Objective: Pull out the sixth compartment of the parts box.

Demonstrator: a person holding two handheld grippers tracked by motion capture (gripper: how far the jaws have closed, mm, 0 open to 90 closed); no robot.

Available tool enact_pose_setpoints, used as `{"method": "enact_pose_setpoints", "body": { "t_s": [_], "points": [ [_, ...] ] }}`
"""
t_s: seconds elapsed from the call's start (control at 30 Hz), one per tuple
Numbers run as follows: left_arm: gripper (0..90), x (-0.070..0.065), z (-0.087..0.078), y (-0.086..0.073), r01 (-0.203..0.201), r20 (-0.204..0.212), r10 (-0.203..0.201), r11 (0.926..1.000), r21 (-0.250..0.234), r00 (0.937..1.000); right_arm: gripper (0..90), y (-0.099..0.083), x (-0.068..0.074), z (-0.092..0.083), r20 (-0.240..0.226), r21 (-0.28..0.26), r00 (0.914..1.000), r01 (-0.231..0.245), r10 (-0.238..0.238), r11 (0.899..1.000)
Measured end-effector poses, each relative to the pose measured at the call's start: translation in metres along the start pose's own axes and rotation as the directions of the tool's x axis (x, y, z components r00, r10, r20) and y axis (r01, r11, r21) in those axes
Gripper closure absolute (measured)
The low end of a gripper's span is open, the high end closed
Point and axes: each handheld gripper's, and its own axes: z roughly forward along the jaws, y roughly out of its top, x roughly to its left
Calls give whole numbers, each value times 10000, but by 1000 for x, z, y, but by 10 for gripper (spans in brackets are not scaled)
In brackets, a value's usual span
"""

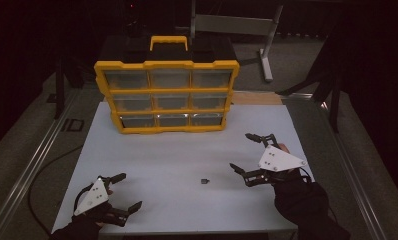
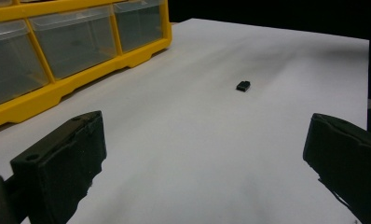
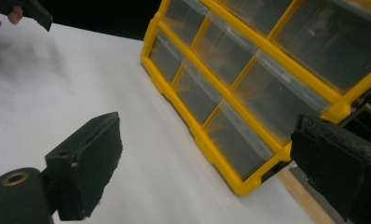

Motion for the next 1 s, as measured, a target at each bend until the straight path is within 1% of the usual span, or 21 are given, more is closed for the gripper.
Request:
{"method": "enact_pose_setpoints", "body": {
  "t_s": [0.13,0.3,0.33,0.53,0.7,0.93,1.0],
  "points": [
    [0,0,0,0,15,-6,-15,10000,11,10000,91,6,-2,3,36,-82,9998,212,-212,9997],
    [0,0,0,0,-6,-11,6,10000,14,10000,91,14,-5,9,12,-124,9982,600,-600,9981],
    [0,0,0,0,-6,-11,6,10000,14,10000,91,14,-5,9,12,-124,9982,600,-600,9981],
    [0,0,0,0,-2,-11,2,10000,-5,10000,91,20,-9,18,154,-408,9955,944,-938,9947],
    [0,0,0,0,8,-5,-8,10000,-17,10000,90,24,-11,26,161,-548,9914,1303,-1296,9900],
    [0,0,0,0,15,12,-15,10000,-25,10000,91,28,-14,37,153,-537,9869,1614,-1608,9854],
    [0,0,-1,0,18,14,-17,10000,-27,10000,91,30,-14,41,144,-526,9843,1763,-1758,9829]
  ]
}}
